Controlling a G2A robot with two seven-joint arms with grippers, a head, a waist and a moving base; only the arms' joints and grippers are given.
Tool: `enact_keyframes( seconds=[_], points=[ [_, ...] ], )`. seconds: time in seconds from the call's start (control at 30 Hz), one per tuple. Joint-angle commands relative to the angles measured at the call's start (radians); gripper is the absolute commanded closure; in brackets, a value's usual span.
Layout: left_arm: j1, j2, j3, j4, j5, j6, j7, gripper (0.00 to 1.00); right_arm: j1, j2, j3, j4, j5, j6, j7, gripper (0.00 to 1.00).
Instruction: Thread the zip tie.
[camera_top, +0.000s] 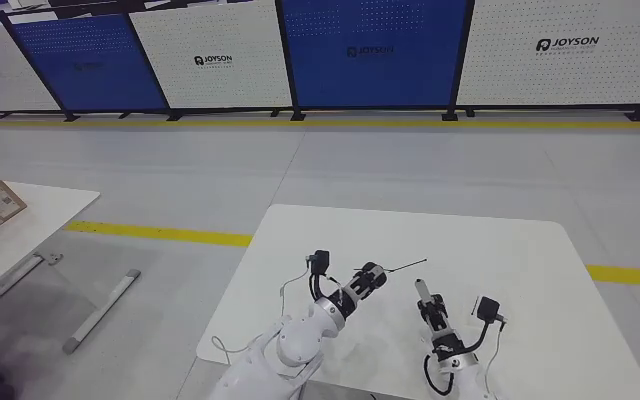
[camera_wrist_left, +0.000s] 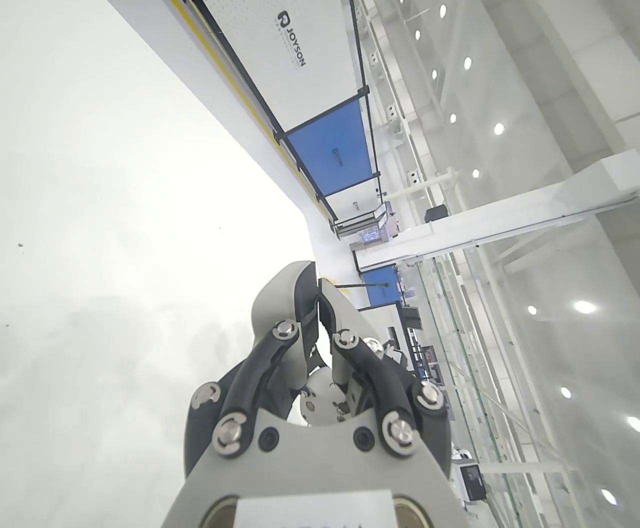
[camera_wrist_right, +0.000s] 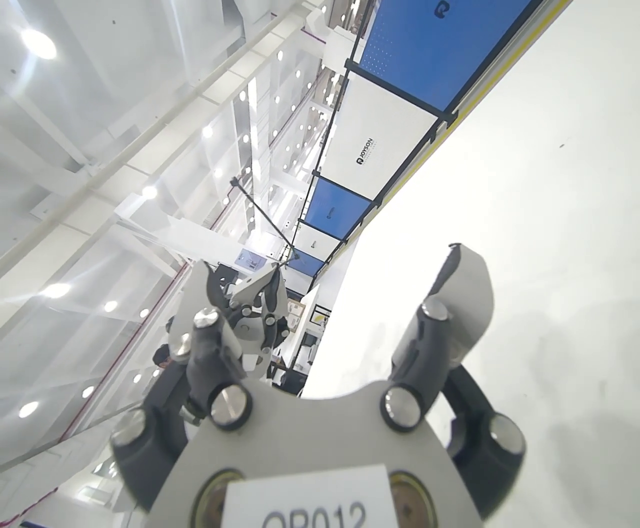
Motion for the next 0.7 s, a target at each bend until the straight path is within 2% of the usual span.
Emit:
enact_keyframes(
  seconds=[0.0,0.13,0.17,0.23,0.3,0.43,0.5,0.67],
  points=[
    [0.0,0.0,0.0,0.0,0.002,-0.001,0.001,1.0,0.0,0.0,0.0,0.001,0.002,0.0,0.001,0.0],
    [0.0,0.0,0.0,0.0,0.002,-0.001,0.001,1.0,0.0,0.0,0.0,0.001,0.002,0.0,0.001,0.0],
    [0.0,0.0,0.0,0.0,0.002,-0.001,0.001,1.0,0.003,0.001,0.002,0.005,-0.016,0.016,0.005,0.0],
    [0.005,-0.004,-0.009,-0.003,-0.055,0.016,0.019,1.0,0.014,0.004,0.002,0.011,-0.09,0.049,0.005,0.0],
    [0.006,-0.008,-0.021,-0.003,-0.115,0.05,0.046,1.0,0.021,0.005,-0.003,0.021,-0.16,0.079,-0.003,0.0],
    [0.004,-0.014,-0.041,-0.005,-0.22,0.055,0.047,1.0,0.039,0.007,-0.028,0.042,-0.312,0.148,-0.002,0.0],
    [0.003,-0.014,-0.042,-0.007,-0.238,0.046,0.02,1.0,0.037,0.004,-0.036,0.042,-0.314,0.145,-0.027,0.0],
    [0.003,-0.014,-0.042,-0.007,-0.238,0.046,0.02,1.0,0.037,0.004,-0.036,0.042,-0.314,0.145,-0.027,0.0]
  ],
)
